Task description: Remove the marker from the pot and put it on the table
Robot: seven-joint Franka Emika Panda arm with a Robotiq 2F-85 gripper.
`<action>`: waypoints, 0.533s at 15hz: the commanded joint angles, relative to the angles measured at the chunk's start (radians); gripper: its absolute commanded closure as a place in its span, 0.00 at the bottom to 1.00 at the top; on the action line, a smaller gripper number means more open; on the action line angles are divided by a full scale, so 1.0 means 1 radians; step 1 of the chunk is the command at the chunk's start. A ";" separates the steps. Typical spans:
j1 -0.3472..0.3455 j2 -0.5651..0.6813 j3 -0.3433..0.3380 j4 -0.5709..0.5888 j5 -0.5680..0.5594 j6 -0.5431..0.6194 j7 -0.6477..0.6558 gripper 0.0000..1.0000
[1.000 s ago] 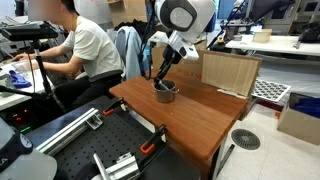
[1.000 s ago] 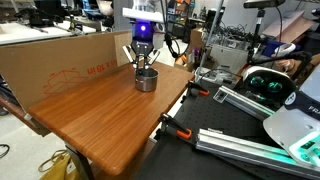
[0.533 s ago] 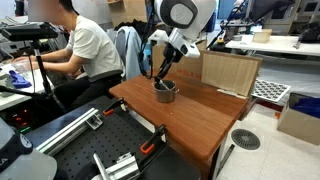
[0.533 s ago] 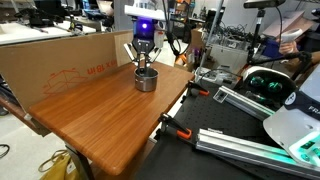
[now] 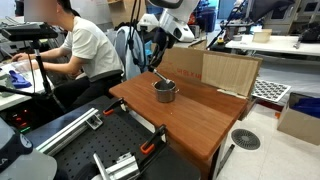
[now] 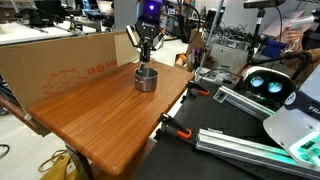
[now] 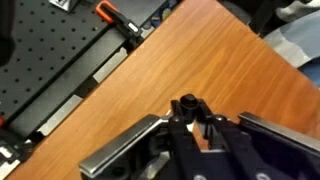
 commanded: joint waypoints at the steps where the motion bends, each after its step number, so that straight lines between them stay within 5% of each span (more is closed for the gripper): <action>1: 0.022 -0.089 0.025 -0.092 -0.009 0.072 -0.026 0.95; 8: 0.083 -0.109 0.084 -0.164 -0.011 0.241 -0.006 0.95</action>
